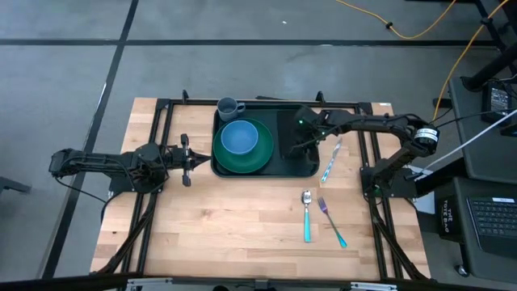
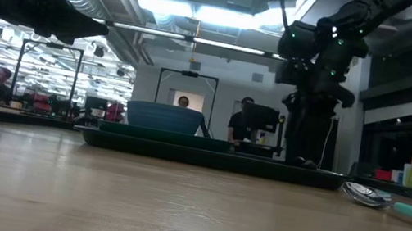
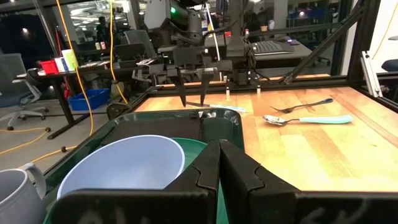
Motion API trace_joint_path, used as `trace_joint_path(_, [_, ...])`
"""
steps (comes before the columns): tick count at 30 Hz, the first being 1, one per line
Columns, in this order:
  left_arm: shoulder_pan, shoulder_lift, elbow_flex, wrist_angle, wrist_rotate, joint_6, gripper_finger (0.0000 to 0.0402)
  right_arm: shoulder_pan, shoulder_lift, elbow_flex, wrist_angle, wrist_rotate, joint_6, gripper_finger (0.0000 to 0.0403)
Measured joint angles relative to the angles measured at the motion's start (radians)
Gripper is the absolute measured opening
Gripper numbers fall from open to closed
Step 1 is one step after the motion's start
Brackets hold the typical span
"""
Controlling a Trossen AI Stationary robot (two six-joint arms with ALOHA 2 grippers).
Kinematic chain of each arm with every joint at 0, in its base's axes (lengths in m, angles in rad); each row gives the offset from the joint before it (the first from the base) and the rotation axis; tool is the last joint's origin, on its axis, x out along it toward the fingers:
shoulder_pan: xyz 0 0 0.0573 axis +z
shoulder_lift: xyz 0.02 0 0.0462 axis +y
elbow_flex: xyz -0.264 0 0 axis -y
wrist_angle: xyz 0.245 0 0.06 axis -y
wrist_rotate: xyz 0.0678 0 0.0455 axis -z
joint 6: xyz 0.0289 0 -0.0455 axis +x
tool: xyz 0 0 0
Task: Set up tray
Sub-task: Put the blue fork on the black napkin on the green serving tray
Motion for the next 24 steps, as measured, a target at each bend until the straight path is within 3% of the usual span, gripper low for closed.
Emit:
trace_joint_path(8, [0.000, 0.000, 0.000, 0.003, 0.000, 0.007, 0.0003, 0.000, 0.000, 0.121, -0.129, 0.108, 0.103, 0.0178])
trace_joint_path(13, [0.000, 0.000, 0.000, 0.003, 0.002, 0.000, 0.0003, 0.025, 0.000, 0.176, -0.144, 0.127, 0.120, 0.0143])
trace_joint_path(17, [0.000, -0.001, 0.000, 0.000, 0.001, 0.011, 0.0003, 0.070, -0.007, 0.218, -0.178, 0.208, 0.120, 0.0109])
trace_joint_path(24, [0.000, -0.049, 0.000, -0.030, 0.000, 0.076, 0.0003, 0.137, -0.113, 0.223, -0.198, 0.246, 0.219, 0.0066])
